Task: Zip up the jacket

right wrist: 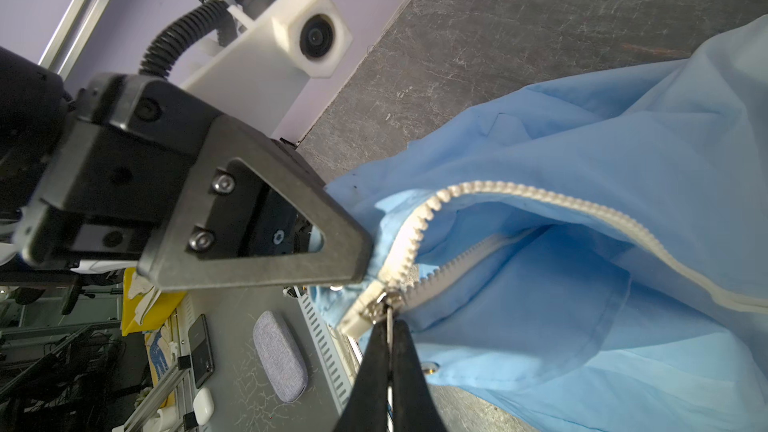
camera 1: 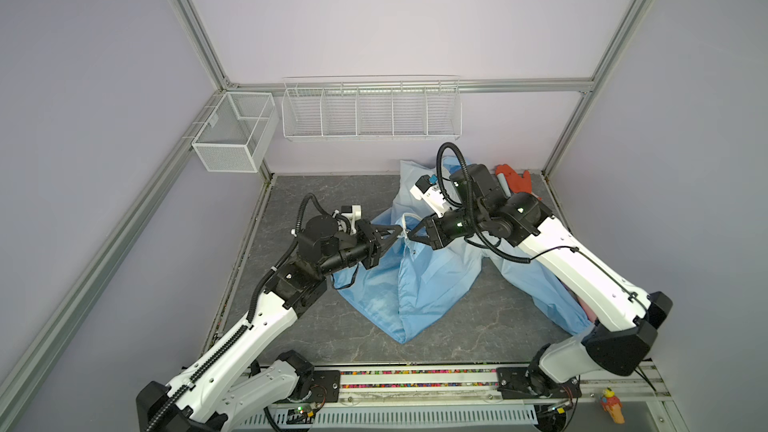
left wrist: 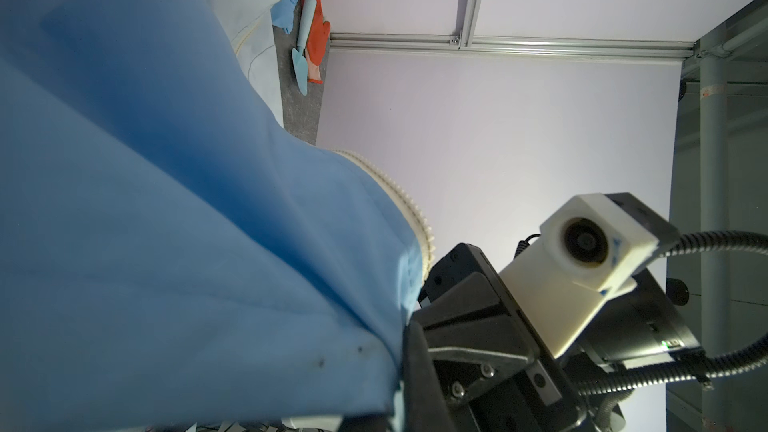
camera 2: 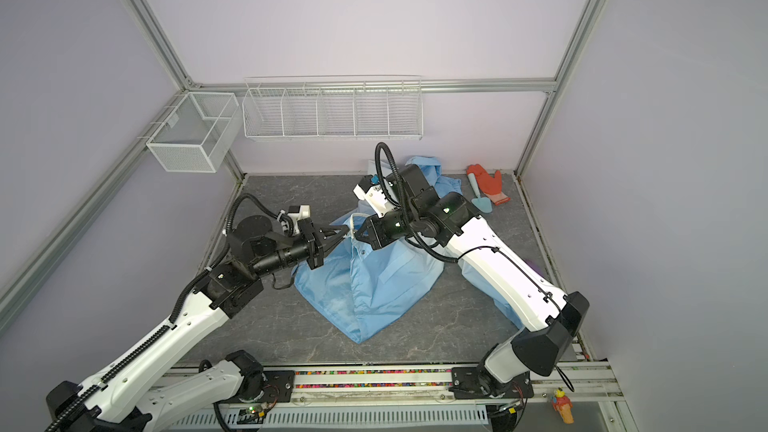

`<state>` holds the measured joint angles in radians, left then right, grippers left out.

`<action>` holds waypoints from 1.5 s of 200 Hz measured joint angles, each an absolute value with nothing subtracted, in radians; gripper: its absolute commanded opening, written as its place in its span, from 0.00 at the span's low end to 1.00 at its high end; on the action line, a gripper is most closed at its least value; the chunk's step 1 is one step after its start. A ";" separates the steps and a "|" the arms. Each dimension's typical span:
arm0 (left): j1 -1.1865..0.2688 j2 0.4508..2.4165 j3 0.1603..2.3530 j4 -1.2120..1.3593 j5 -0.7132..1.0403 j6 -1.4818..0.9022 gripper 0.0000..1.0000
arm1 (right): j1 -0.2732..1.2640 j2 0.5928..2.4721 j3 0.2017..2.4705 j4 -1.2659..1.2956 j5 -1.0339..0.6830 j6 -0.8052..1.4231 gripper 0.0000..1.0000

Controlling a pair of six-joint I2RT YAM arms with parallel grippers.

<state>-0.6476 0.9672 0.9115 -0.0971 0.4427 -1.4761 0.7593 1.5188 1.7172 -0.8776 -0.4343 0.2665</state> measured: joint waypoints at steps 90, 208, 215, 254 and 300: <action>-0.665 0.899 0.875 -0.135 0.416 -1.481 0.48 | 0.781 1.572 1.719 -0.865 -0.453 0.292 0.07; -0.680 0.745 0.751 -0.249 0.285 -1.348 0.53 | 0.783 1.642 1.718 -0.823 -0.525 0.367 0.07; -0.680 0.743 0.747 -0.247 0.278 -1.326 0.53 | 0.783 1.646 1.718 -0.821 -0.527 0.372 0.07; -0.681 0.727 0.706 -0.177 0.240 -1.262 0.54 | 0.783 1.655 1.718 -0.815 -0.548 0.404 0.07; -0.681 0.756 0.671 -0.086 0.240 -1.251 0.50 | 0.782 1.655 1.718 -0.796 -0.569 0.439 0.07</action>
